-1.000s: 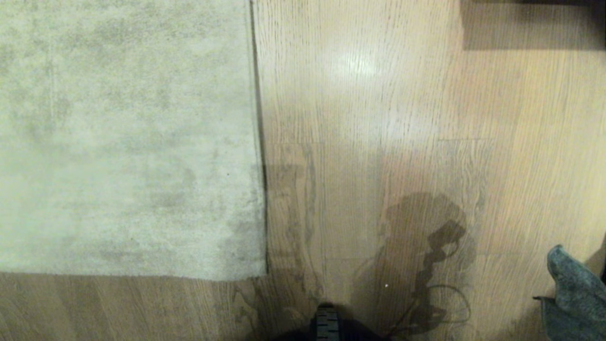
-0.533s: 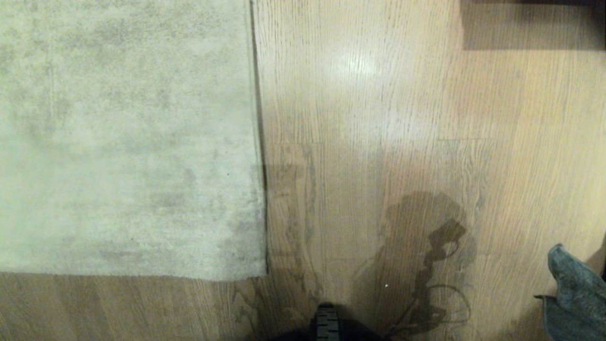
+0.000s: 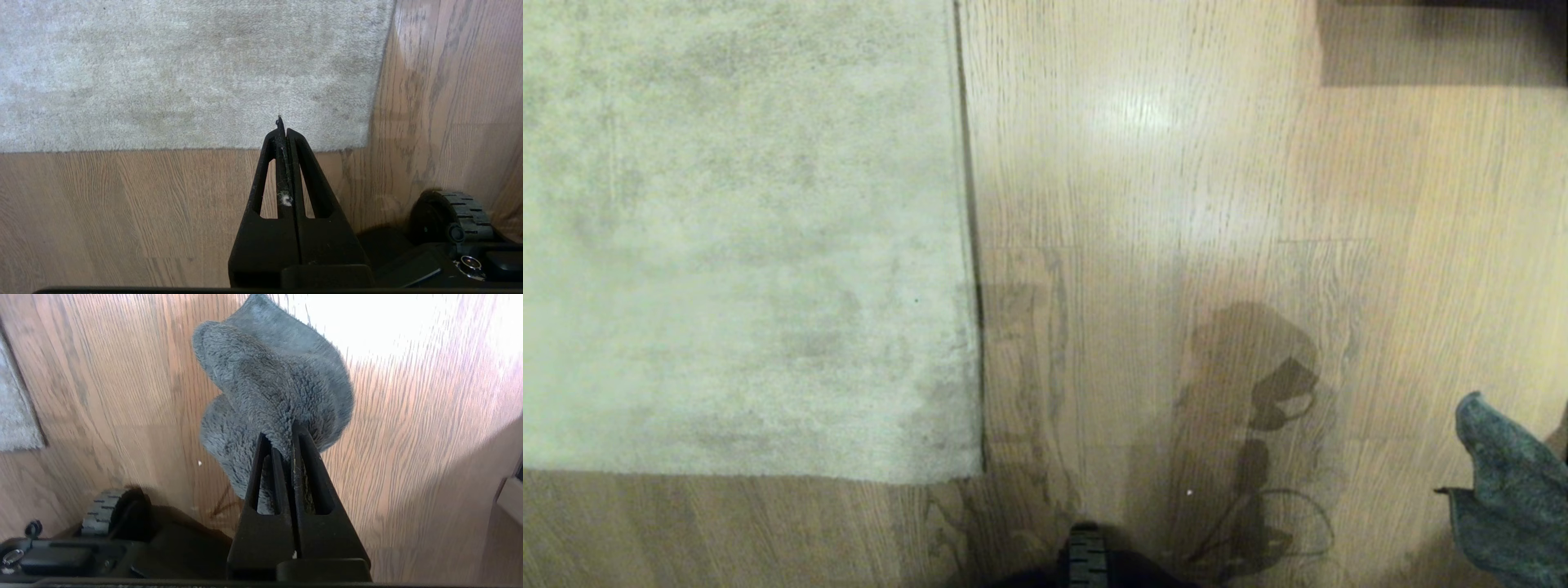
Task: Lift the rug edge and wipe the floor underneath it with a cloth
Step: Put down the rag
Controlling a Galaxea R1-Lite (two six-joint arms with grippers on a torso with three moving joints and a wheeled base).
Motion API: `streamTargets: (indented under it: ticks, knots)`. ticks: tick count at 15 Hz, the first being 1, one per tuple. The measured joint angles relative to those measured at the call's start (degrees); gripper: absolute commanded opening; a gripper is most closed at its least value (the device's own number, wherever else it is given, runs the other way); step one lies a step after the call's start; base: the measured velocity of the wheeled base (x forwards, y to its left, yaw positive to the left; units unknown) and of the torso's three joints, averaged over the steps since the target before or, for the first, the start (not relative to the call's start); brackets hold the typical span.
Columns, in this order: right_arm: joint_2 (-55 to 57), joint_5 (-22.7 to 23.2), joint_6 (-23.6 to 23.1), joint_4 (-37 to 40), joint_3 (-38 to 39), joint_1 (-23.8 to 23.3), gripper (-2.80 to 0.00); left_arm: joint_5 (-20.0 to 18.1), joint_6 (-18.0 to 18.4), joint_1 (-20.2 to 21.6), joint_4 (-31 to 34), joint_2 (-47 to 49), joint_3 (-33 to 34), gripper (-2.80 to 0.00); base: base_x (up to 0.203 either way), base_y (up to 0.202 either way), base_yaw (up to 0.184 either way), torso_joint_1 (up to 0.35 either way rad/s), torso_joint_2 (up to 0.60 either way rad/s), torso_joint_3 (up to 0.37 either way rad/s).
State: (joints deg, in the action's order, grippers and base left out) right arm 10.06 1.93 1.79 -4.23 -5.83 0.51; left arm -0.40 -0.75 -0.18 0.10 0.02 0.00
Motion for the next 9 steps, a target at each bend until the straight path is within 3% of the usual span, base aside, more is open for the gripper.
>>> streamTargets:
  ticks: [9]
  knots:
    - [28.79, -1.19, -0.04, -22.97, -7.83, -0.18, -2.80, 0.00, 0.00, 0.00, -0.02, 0.00, 0.00, -2.80, 0.000, 0.000, 0.000, 0.000, 0.00, 0.000]
